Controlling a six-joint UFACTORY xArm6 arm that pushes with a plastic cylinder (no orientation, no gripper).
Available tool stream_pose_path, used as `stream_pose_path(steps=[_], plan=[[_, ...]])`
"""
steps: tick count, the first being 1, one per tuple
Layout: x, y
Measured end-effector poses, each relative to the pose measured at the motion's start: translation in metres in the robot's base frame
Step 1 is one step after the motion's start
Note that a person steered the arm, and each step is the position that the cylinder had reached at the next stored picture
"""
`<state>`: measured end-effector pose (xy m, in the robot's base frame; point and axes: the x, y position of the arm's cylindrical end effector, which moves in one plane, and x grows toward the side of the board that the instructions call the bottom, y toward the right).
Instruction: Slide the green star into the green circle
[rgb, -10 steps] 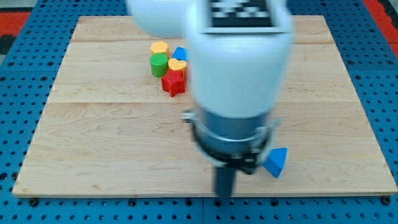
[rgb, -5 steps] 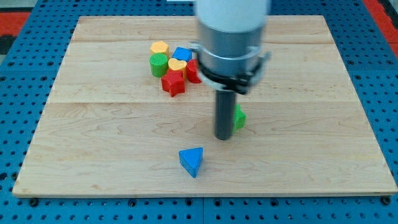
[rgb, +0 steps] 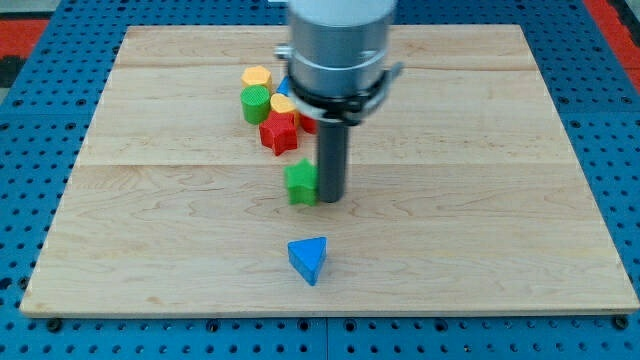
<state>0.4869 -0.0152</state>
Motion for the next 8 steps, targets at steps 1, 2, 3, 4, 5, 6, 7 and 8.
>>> stream_pose_path(steps=[1,2,3,4,5,6,7,8], plan=[[0.001,-0.055],[-0.011,-0.096],[-0.041,-0.103],[-0.054,-0.124],[-0.054,-0.161],[-0.063,-0.156],[-0.079,-0.127],[-0.092,-0.121]])
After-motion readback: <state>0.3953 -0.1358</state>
